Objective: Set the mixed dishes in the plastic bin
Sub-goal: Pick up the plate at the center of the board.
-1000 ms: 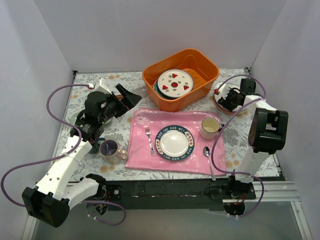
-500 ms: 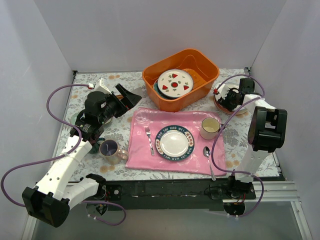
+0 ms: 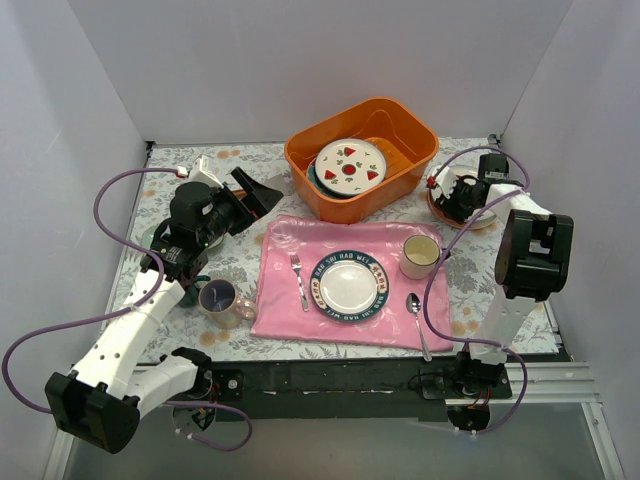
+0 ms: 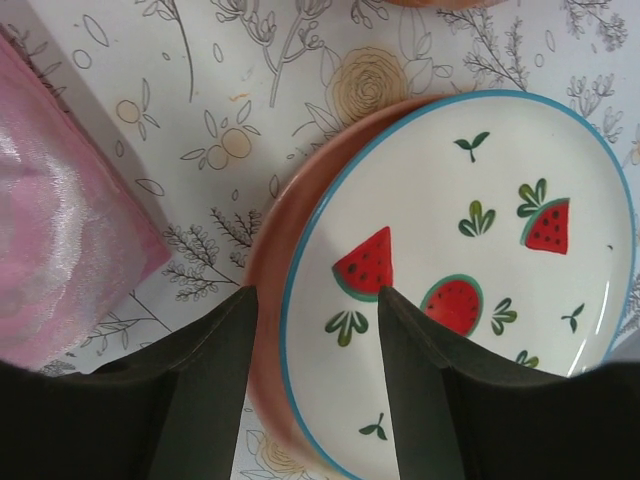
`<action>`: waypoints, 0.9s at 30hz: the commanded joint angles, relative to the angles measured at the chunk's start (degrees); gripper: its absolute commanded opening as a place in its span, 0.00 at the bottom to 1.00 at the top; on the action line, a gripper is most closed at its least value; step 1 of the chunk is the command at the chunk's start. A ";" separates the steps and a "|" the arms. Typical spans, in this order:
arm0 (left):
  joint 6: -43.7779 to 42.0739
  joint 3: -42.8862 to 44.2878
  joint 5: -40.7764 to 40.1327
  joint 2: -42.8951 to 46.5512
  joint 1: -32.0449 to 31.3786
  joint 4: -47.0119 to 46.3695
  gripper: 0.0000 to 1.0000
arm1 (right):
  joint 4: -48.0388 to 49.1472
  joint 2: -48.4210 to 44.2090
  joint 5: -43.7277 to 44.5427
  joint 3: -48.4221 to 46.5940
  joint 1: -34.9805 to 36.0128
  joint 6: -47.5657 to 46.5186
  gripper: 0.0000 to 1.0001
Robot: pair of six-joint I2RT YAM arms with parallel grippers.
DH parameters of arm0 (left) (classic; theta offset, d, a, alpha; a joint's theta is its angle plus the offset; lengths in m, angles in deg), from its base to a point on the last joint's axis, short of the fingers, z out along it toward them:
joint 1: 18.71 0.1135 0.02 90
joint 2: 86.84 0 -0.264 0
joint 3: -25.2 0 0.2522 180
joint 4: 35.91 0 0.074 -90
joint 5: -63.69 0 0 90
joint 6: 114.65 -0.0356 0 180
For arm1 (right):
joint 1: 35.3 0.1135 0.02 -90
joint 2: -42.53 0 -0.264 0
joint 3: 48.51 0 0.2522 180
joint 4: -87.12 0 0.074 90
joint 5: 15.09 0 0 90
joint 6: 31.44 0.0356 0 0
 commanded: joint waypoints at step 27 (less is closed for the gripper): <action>-0.61 2.26 -0.17 0.17 0.56 -0.77 0.98 | 2.26 3.49 7.27 -0.48 0.02 0.45 0.36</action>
